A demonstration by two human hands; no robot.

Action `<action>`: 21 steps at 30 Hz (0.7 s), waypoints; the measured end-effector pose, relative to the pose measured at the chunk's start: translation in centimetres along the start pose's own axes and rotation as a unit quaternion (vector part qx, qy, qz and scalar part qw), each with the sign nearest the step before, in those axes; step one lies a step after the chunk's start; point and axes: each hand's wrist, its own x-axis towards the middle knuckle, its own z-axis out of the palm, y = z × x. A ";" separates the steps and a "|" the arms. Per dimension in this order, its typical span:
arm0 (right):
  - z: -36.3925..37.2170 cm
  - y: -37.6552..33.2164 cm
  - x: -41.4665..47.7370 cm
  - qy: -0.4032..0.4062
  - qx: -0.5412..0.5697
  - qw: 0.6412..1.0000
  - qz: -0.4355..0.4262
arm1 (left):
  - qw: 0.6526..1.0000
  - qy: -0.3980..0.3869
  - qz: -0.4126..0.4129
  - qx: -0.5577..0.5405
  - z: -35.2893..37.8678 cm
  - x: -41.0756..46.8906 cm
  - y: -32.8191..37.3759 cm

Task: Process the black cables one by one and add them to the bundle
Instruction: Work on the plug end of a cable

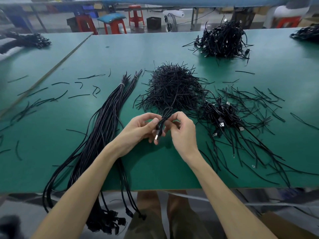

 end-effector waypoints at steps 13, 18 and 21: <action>0.4 0.6 0.4 -0.131 0.053 0.988 0.061 | 0.996 0.032 -0.005 -0.082 -0.1 0.0 0.4; 0.0 0.4 0.5 -0.166 0.126 0.977 0.046 | 0.994 0.043 -0.001 -0.104 0.0 0.0 0.5; -0.2 0.4 0.5 -0.161 0.145 0.975 0.044 | 0.992 0.067 -0.006 -0.108 0.2 0.2 0.3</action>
